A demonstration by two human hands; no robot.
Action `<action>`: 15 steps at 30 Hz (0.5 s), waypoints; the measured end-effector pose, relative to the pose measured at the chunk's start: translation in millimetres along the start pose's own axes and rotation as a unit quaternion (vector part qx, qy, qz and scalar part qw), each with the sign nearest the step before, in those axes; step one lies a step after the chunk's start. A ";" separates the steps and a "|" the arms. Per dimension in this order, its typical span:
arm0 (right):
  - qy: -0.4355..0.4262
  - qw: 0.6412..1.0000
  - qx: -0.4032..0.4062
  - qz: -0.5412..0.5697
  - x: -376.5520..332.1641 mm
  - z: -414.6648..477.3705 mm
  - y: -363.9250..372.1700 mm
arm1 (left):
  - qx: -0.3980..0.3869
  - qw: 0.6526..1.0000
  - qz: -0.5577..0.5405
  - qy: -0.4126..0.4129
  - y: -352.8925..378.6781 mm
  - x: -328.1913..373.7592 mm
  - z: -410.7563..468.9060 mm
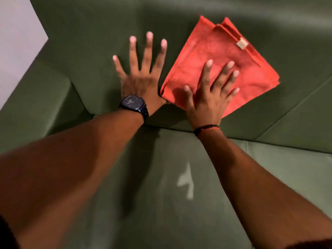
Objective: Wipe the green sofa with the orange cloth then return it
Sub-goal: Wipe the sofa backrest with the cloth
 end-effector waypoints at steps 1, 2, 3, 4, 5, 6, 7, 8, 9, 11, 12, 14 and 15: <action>-0.014 0.999 0.005 -0.033 -3.0 0.2 8.9 | -0.001 1.000 0.012 0.004 3.9 -0.7 2.0; -0.041 0.997 0.007 -0.064 -7.8 -1.7 16.9 | 0.000 1.000 0.019 0.006 7.9 -1.3 1.7; -0.072 0.993 0.013 -0.097 -11.0 -4.8 21.2 | 0.006 1.000 0.021 0.010 10.7 -0.3 1.3; -0.095 0.987 0.023 -0.128 -10.1 -6.2 22.5 | 0.015 1.000 0.021 0.011 12.1 -0.1 1.0; -0.104 0.983 0.038 -0.148 -5.6 -5.5 20.0 | 0.025 0.999 0.024 0.007 12.0 -0.4 0.9; -0.096 0.982 0.056 -0.151 0.8 -3.1 15.3 | 0.035 0.999 0.028 0.005 11.2 -0.1 0.1; -0.073 0.985 0.072 -0.139 7.1 0.1 10.9 | 0.039 0.999 0.033 0.004 11.0 -0.4 -0.2; -0.046 0.989 0.083 -0.116 10.5 2.4 8.0 | 0.034 0.999 0.040 0.003 11.9 -0.1 0.2; -0.025 0.991 0.088 -0.095 7.7 3.2 8.1 | 0.022 0.999 0.047 0.001 13.0 -0.4 1.9; -0.022 0.992 0.086 -0.095 -11.2 1.0 14.7 | -0.011 0.999 0.030 -0.003 15.5 -0.6 4.5; -0.039 0.990 0.079 -0.113 -20.4 -1.0 19.5 | -0.009 1.000 0.006 -0.004 12.7 -0.8 4.3; -0.082 0.983 0.069 -0.151 -25.8 -4.4 22.0 | 0.011 1.000 -0.020 -0.003 9.1 -2.3 2.8; -0.094 0.980 0.066 -0.163 -21.1 -4.0 19.2 | 0.014 1.000 -0.011 0.002 10.2 -3.7 2.2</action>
Point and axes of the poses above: each hand's wrist, its own z-axis towards the middle knuckle, its own y-axis out of the palm, x = y × z, the point moved 10 cm from there along z, towards the middle knuckle, and after that the axes turned 12 degrees about -x, right-handed, at the moved point
